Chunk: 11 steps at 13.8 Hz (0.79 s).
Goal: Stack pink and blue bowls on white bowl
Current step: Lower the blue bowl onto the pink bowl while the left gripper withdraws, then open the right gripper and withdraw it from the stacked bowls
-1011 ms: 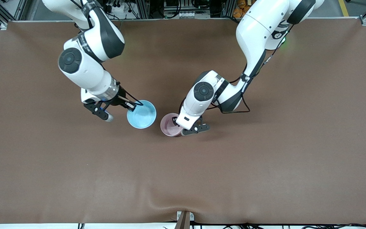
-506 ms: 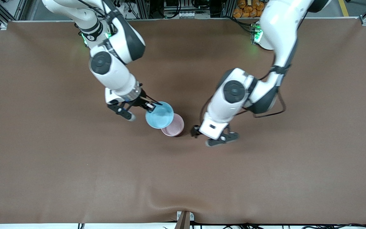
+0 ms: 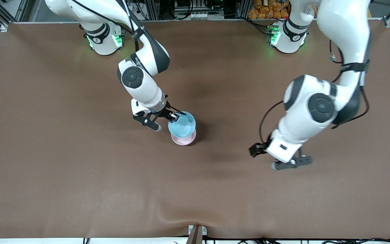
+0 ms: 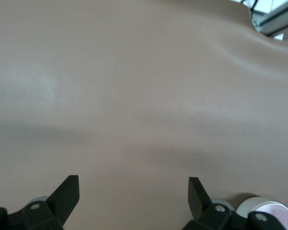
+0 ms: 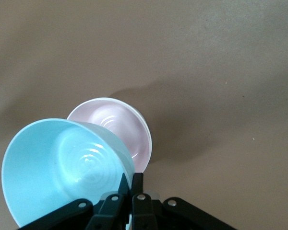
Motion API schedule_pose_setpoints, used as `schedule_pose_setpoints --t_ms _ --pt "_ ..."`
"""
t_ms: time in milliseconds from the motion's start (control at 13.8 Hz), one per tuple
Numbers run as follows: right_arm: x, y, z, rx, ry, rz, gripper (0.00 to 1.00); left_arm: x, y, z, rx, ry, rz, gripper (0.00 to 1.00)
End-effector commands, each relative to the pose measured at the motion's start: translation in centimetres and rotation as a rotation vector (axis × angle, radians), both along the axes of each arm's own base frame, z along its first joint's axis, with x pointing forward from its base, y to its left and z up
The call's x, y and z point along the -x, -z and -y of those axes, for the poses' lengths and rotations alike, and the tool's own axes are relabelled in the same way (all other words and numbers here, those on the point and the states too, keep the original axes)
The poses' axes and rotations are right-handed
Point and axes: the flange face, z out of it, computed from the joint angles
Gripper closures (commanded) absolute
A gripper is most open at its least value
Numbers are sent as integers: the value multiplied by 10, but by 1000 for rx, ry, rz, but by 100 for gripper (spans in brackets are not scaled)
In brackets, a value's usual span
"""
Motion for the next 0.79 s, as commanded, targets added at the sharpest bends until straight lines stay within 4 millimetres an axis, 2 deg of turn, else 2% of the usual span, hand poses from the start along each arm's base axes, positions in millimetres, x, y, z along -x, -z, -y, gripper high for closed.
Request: schedule_pose_setpoints --t_ms 0,144,217,361,506,722 --pt "-4 14 -3 11 -3 20 100 0 -30 -37 -22 33 21 0" --pt "-6 21 -2 10 1 25 100 0 -39 -57 -40 104 21 0" --pt "-6 22 -4 7 -1 35 100 -3 -45 -85 -49 116 13 0" --pt "-7 33 -4 5 3 42 100 3 -65 -113 -51 152 -14 0" --pt "-6 39 -6 7 0 42 100 18 -91 -117 -62 153 -38 0" --pt "-6 44 -6 5 2 47 100 50 -141 -126 -85 140 -76 0"
